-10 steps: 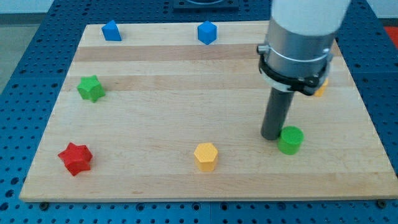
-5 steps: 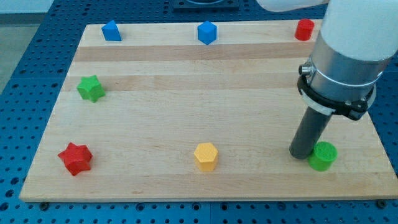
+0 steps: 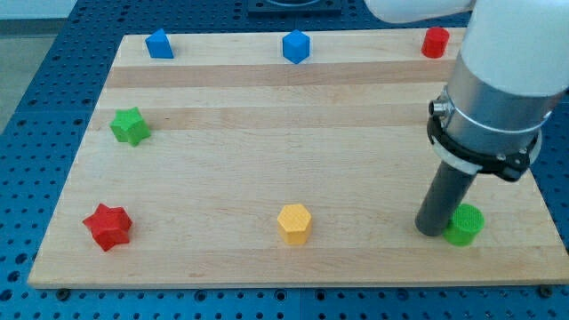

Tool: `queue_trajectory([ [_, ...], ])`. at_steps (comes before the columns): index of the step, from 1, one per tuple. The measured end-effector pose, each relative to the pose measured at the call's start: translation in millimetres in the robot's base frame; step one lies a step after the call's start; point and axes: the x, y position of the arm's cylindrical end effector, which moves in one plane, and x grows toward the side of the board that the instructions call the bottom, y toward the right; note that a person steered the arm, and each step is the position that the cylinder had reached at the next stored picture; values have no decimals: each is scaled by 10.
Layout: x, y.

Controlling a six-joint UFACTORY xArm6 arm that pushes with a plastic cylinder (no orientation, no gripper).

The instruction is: Move the green circle bottom right of the board

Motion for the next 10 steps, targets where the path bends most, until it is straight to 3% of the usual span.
queue_trajectory([
  [10, 91, 314],
])
